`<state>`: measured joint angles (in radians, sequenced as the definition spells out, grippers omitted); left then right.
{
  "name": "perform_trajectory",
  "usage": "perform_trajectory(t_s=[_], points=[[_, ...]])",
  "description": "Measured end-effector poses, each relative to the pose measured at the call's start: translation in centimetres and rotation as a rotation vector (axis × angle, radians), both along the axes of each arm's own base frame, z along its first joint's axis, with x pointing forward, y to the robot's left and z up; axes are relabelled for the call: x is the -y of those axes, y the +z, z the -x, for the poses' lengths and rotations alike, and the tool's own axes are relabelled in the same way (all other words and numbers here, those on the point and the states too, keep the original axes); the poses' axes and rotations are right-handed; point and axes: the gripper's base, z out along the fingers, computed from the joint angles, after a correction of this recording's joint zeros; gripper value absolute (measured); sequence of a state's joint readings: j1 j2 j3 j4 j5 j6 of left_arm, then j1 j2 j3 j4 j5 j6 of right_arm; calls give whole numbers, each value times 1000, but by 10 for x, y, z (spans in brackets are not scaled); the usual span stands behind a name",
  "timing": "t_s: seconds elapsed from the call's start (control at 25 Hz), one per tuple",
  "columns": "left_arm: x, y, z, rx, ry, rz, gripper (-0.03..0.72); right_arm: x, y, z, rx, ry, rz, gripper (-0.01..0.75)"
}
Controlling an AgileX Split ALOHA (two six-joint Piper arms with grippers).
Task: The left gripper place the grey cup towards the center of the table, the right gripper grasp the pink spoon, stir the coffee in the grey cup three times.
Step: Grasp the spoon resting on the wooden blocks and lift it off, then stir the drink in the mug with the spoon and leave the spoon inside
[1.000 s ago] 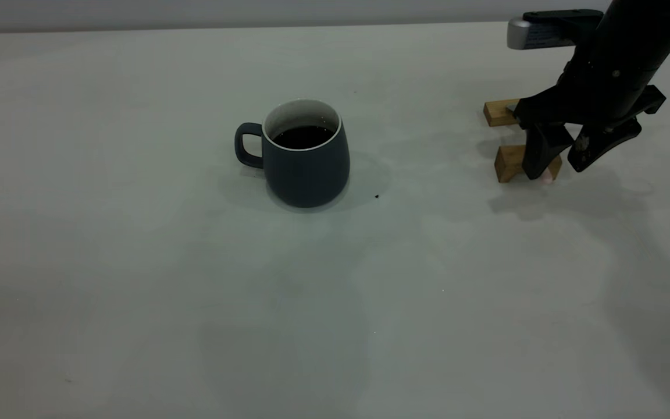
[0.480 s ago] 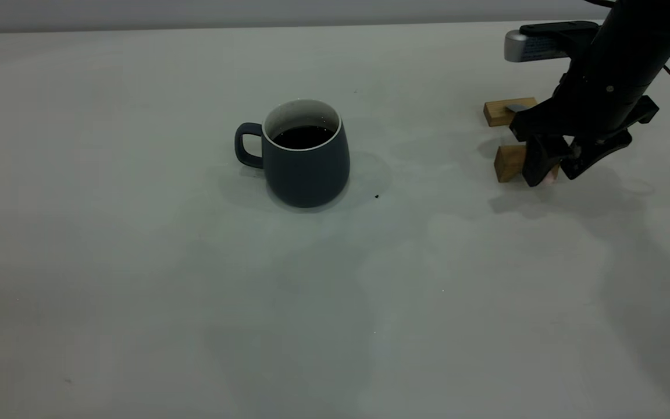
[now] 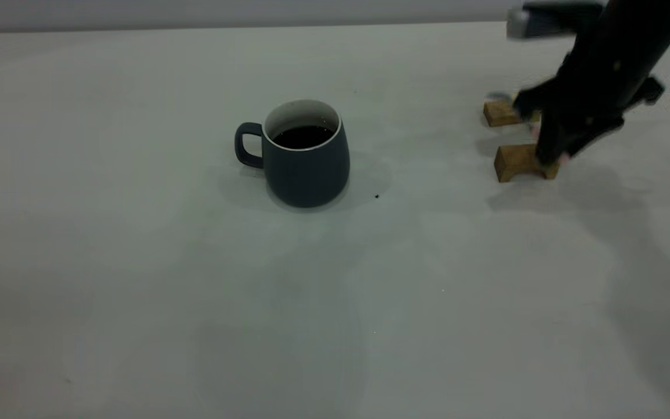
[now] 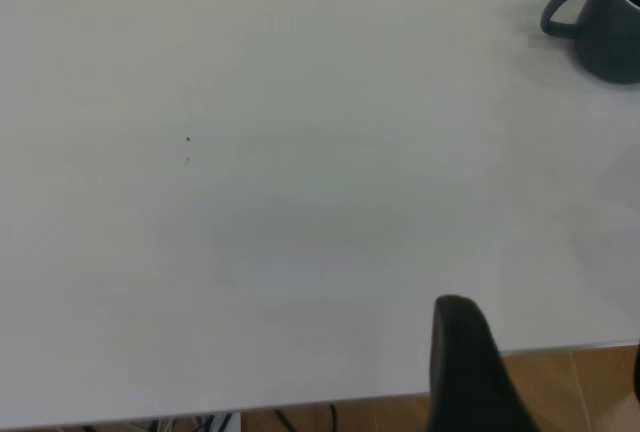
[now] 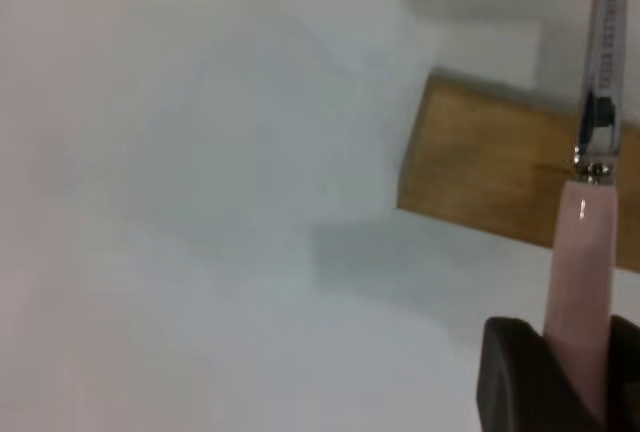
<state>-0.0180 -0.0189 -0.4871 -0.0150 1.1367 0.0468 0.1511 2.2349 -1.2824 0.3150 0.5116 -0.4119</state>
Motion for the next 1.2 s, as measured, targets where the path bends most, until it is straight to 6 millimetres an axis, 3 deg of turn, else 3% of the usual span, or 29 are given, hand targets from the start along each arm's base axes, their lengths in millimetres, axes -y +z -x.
perform_trajectory(t_s=[0.24, 0.56, 0.8, 1.0, 1.2], points=[[0, 0, 0, 0, 0, 0, 469, -18, 75, 12, -76, -160, -262, 142], [0, 0, 0, 0, 0, 0, 469, -68, 115, 29, -436, -397, -823, 142], [0, 0, 0, 0, 0, 0, 469, -102, 128, 31, -627, -635, -996, 142], [0, 0, 0, 0, 0, 0, 469, -135, 129, 40, -819, -901, -1010, 142], [0, 0, 0, 0, 0, 0, 469, -150, 126, 41, -878, -1081, -1015, 142]])
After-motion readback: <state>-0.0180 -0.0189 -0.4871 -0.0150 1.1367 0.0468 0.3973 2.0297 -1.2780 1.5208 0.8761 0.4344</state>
